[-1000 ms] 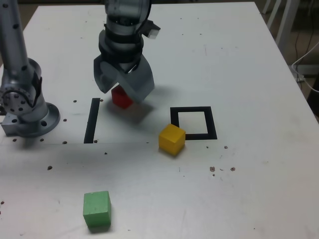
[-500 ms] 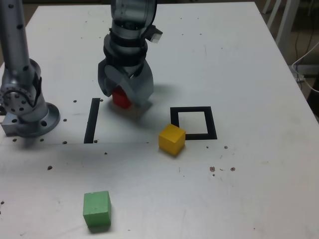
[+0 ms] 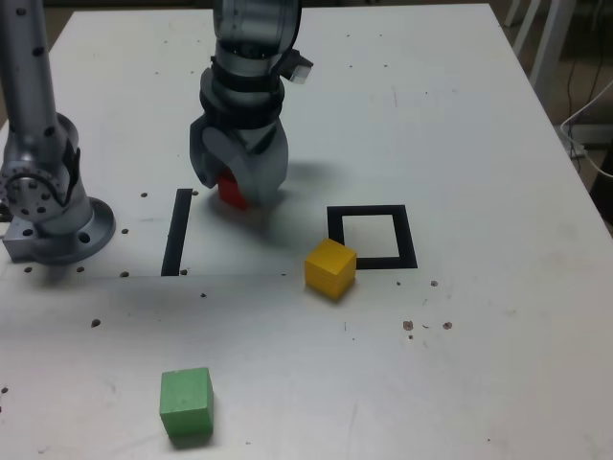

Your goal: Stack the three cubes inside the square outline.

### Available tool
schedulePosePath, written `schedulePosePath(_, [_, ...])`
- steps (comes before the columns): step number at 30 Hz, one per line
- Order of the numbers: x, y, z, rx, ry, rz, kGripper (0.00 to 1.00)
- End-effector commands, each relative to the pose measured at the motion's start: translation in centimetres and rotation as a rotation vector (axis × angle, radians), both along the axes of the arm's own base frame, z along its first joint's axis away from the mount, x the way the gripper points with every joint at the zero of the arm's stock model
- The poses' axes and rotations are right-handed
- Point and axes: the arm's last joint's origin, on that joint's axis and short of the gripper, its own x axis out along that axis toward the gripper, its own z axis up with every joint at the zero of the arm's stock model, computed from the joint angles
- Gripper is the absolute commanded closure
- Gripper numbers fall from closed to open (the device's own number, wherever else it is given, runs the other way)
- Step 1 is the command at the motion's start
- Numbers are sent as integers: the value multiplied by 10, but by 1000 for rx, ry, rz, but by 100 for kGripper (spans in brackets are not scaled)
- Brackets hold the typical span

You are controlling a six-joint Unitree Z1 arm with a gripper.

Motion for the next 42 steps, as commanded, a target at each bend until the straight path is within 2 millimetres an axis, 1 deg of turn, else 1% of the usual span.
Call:
schedulePosePath(1, [-2,0,0,-2,3,3,70])
schedulePosePath(7, [-1,-1,1,-8,0,6,70])
schedulePosePath(12, [3,-2,5,-4,-22,33,70])
schedulePosePath(18, [15,-11,13,-30,-63,58,70])
schedulePosePath(26, [31,-23,29,-48,-96,116,70])
schedulePosePath(33, [47,-29,29,-64,-88,189,70])
schedulePosePath(42, [68,-41,31,-56,-131,313,70])
